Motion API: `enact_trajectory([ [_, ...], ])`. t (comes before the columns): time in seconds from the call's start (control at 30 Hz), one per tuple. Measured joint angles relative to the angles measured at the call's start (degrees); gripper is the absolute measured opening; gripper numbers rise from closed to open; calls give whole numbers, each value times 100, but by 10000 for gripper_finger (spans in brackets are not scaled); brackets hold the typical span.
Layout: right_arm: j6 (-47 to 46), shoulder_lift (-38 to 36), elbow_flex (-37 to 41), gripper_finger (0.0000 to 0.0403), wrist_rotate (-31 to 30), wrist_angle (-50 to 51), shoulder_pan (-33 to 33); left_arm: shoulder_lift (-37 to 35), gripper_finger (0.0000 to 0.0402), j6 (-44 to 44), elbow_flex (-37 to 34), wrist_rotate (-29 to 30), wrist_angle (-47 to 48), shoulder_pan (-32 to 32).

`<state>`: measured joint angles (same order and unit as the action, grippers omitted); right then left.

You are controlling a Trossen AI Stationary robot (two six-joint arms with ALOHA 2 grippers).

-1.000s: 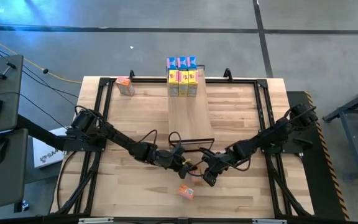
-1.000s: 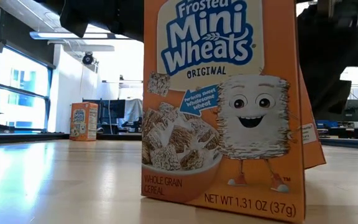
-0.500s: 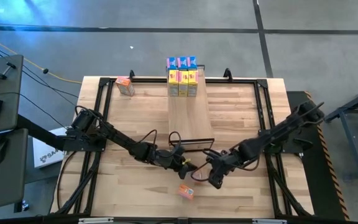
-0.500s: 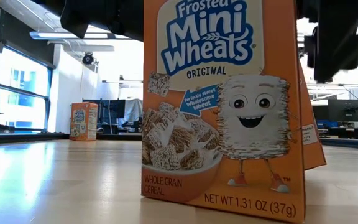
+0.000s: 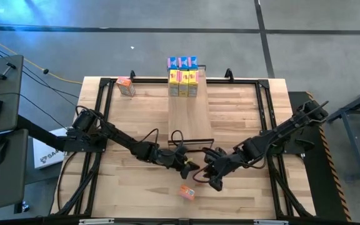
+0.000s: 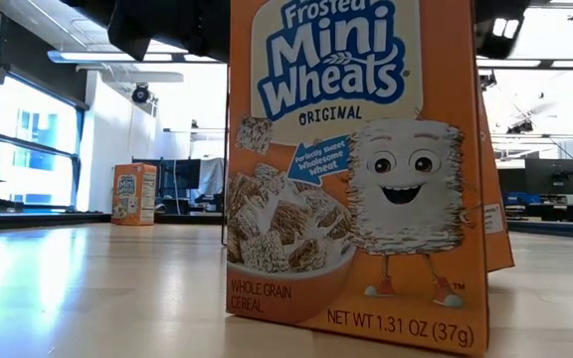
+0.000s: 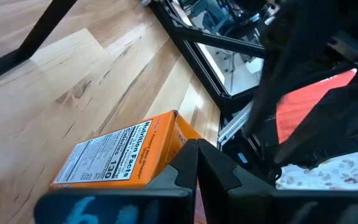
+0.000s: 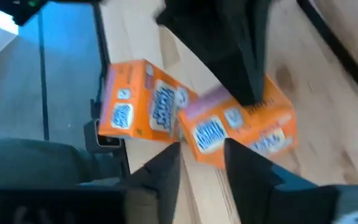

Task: Stack cereal on shelf
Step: Put the bottom right orange cereal box on the shelf

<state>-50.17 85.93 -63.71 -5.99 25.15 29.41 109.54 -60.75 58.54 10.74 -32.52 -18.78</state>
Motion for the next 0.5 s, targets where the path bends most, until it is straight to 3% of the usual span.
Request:
enact_trajectory([
  [0.23,839,30,-4,8,-250,-82,-109,0,0,-3,2,-15,-7,2],
  [0.5,1296,431,-4,13,197,-376,-173,0,0,0,11,-9,-41,4],
])
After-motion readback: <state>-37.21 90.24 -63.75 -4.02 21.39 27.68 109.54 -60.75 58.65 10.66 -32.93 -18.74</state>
